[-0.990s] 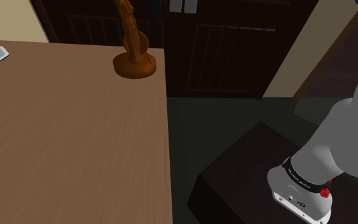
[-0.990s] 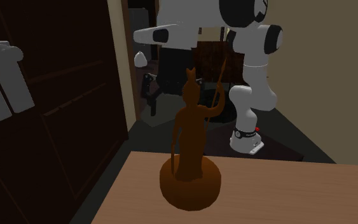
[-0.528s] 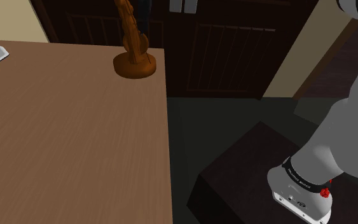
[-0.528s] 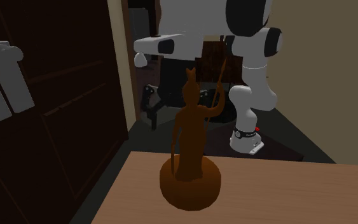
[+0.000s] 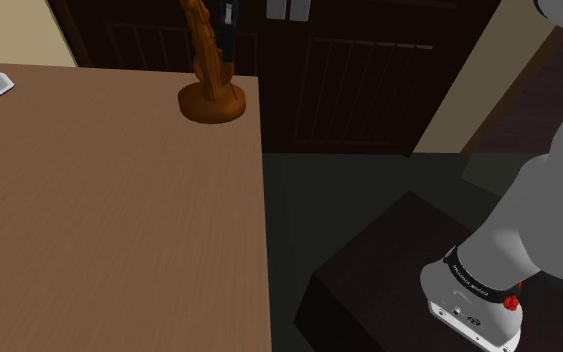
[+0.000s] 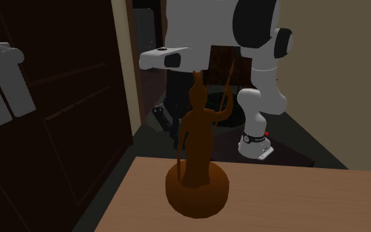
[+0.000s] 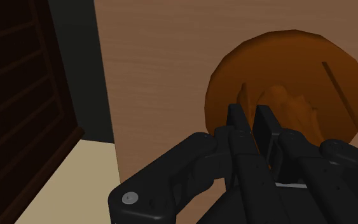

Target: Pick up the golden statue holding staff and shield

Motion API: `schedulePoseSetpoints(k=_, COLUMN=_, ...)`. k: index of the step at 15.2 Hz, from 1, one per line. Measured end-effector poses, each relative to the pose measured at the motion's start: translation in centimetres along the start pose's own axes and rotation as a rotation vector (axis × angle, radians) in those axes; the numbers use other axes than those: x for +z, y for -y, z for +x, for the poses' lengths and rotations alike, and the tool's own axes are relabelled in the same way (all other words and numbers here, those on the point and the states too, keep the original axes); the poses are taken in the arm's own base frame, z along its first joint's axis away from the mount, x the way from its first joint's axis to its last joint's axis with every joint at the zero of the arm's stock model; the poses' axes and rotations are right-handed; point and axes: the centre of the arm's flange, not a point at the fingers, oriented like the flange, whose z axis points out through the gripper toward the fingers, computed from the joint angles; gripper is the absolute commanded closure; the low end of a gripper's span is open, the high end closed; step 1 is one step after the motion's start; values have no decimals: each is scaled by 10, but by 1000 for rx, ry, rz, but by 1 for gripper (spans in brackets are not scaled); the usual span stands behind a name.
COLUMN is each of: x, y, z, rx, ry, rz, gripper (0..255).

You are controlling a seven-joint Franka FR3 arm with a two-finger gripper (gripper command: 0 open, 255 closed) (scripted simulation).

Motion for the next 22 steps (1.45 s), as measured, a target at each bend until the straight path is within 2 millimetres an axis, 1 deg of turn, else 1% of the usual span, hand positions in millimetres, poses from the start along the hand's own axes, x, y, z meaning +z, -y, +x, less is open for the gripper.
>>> schedulePoseSetpoints(k=7, x=-1, y=0, z=1, rx=0, ry=1, rz=1, gripper=255)
schedulePoseSetpoints(k=22, x=-74, y=-7, z=9, rx=-1, ry=1, rz=1, gripper=255)
